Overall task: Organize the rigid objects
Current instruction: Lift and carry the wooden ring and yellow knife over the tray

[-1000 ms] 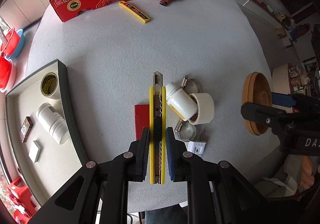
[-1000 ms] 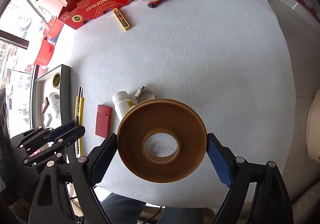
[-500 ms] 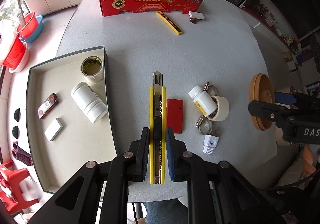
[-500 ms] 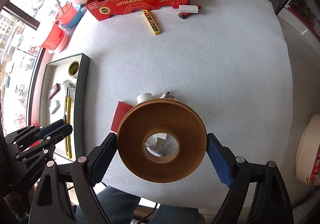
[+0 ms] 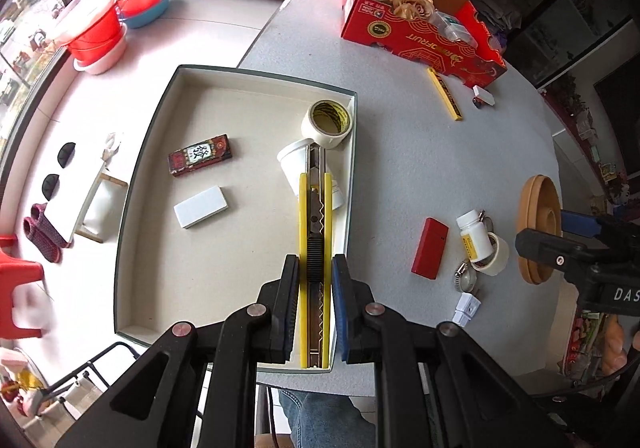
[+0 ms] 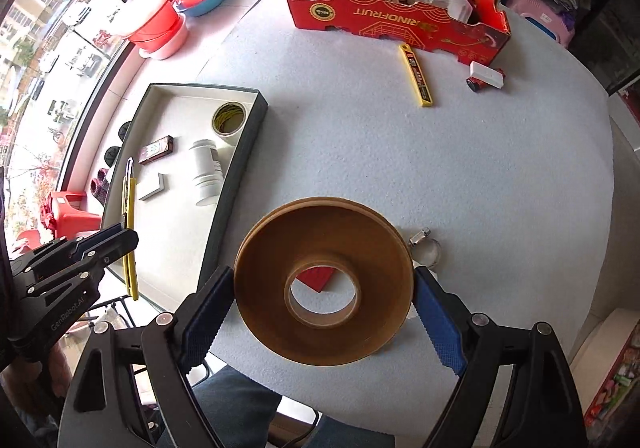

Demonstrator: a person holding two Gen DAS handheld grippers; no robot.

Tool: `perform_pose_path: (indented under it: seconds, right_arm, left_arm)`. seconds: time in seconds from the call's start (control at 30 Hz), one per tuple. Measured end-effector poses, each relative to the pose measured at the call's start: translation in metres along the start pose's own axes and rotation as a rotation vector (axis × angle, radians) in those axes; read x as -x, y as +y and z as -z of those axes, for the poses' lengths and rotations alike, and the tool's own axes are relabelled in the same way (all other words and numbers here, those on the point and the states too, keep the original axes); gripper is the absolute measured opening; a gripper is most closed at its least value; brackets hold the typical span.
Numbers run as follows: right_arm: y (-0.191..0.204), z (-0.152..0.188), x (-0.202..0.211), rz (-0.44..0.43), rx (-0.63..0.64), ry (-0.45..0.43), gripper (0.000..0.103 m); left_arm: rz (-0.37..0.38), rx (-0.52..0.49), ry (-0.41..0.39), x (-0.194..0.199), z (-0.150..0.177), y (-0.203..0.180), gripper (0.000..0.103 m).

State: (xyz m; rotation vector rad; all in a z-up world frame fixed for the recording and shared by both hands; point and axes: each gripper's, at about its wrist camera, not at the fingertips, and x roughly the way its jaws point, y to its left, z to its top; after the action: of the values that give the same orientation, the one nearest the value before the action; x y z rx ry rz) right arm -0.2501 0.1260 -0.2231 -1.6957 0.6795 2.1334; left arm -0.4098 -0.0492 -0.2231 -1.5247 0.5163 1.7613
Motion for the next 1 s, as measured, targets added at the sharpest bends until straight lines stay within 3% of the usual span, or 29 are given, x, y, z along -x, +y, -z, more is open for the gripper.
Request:
perform_pose_path:
  seconds: [0.4,0.7,1.0]
  right_arm:
    - [0.086,-0.030,-0.029,-0.056,0.201,0.051,0.088]
    - [0.135,-0.038,-0.053,-0.093,0.288,0.096,0.088]
    - [0.152,-0.040,-0.075,-0.085,0.288,0.138,0.088]
  left_arm:
    - [-0.089,0.200,0.035,-0.014,0.024,0.074,0.017]
    - [-0.118,0.179,0.048,-0.030,0.019,0.075,0.017]
    - [-0.136,0.179,0.082,-0.050,0.017,0.079,0.017]
